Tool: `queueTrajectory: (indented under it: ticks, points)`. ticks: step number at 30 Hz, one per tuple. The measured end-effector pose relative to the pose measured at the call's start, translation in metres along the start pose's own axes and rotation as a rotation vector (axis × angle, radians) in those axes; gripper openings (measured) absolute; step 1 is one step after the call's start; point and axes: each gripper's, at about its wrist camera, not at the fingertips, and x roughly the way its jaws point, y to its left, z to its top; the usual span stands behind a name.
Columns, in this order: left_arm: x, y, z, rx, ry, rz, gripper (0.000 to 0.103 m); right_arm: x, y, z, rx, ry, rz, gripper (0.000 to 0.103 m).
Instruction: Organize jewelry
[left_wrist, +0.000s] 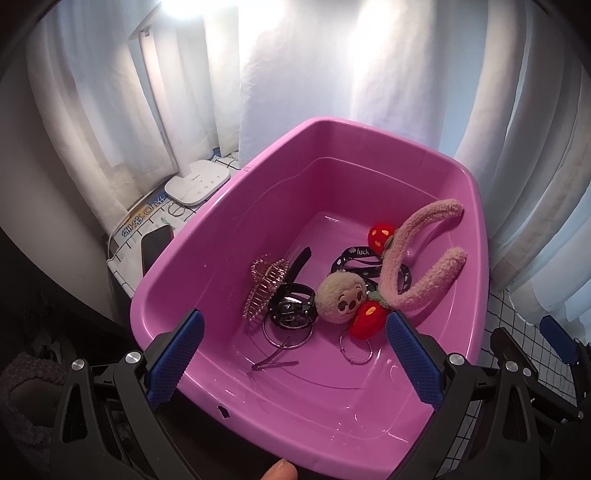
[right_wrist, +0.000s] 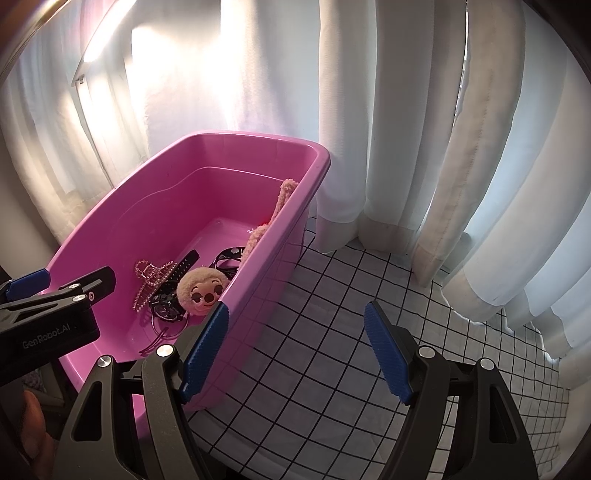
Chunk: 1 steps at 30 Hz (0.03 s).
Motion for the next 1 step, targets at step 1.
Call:
queueTrajectory:
  ticks: [1]
  points:
    - [-0.0002,0.0005,0.0,-0.002,0.0,0.0,0.097,-0.0003,0.0,-0.0004,0.001,-0.001,0.0,0.072]
